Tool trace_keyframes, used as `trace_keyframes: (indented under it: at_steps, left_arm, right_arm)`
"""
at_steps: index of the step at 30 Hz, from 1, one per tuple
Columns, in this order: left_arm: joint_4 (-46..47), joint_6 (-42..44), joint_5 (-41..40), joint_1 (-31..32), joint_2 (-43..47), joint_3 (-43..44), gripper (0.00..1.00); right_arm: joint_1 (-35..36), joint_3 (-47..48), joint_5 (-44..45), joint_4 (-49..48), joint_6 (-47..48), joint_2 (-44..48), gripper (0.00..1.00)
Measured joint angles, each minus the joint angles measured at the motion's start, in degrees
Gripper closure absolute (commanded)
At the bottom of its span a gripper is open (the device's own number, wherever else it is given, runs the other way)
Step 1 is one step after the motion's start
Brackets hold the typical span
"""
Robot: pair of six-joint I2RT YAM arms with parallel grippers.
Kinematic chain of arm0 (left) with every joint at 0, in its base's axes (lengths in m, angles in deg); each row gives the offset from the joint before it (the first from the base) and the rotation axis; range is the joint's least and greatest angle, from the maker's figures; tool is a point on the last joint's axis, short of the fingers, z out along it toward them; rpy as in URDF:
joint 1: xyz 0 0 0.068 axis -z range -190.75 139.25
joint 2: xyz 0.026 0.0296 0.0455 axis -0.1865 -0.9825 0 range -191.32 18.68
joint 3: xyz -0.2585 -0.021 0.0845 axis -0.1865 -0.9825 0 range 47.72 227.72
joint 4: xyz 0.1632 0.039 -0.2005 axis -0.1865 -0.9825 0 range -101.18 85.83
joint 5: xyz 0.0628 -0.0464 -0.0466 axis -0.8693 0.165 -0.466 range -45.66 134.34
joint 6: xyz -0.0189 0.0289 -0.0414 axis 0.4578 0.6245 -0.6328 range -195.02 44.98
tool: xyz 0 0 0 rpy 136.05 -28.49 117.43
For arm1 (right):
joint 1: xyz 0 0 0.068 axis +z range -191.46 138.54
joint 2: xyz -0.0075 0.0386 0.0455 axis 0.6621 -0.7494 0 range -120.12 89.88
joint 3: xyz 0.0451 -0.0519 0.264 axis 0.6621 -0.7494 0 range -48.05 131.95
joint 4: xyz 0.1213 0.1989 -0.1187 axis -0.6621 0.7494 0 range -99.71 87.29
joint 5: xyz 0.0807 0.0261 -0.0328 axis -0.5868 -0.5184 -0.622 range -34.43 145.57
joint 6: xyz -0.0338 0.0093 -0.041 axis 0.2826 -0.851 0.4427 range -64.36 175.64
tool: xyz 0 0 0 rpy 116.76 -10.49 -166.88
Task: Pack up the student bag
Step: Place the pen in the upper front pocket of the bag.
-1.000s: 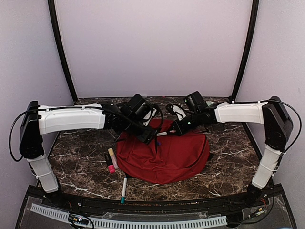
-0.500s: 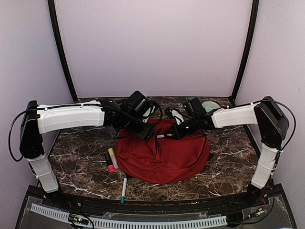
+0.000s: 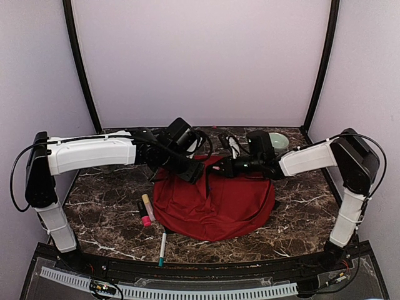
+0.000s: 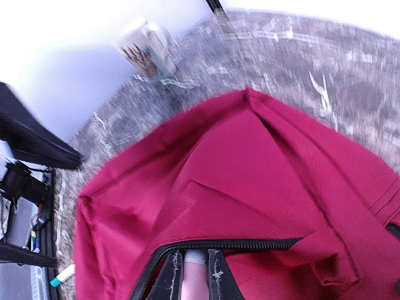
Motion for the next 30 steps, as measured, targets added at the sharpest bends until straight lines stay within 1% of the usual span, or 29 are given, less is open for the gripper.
trace_keyframes:
  at_steps: [5,13,19,22,25,30]
  left_arm:
    - [0.0,0.0,0.0,0.0,0.8,-1.1,0.31]
    - [0.0,0.3,0.7,-0.2,0.9,-1.2,0.31]
    - [0.0,0.4,1.4,-0.2,0.9,-1.2,0.32]
    - [0.0,0.5,1.9,-0.2,1.1,-1.2,0.32]
    - [0.0,0.5,2.1,-0.2,1.5,-1.3,0.32]
    - [-0.1,0.7,2.2,-0.2,2.0,-1.3,0.31]
  right_arm:
    - [0.0,-1.5,-0.4,-4.7,-1.6,3.2,1.0]
    - [0.0,-1.5,0.3,-8.5,-5.1,-1.5,1.0]
    - [0.0,-1.3,0.3,-10.0,-6.0,-4.3,0.9]
    - [0.0,-0.4,0.3,-9.7,-5.9,-6.1,0.8]
    - [0.1,1.2,0.2,-8.4,-6.0,-8.3,0.62]
    - [0.5,4.5,-0.8,-4.2,-4.6,-9.0,0.47]
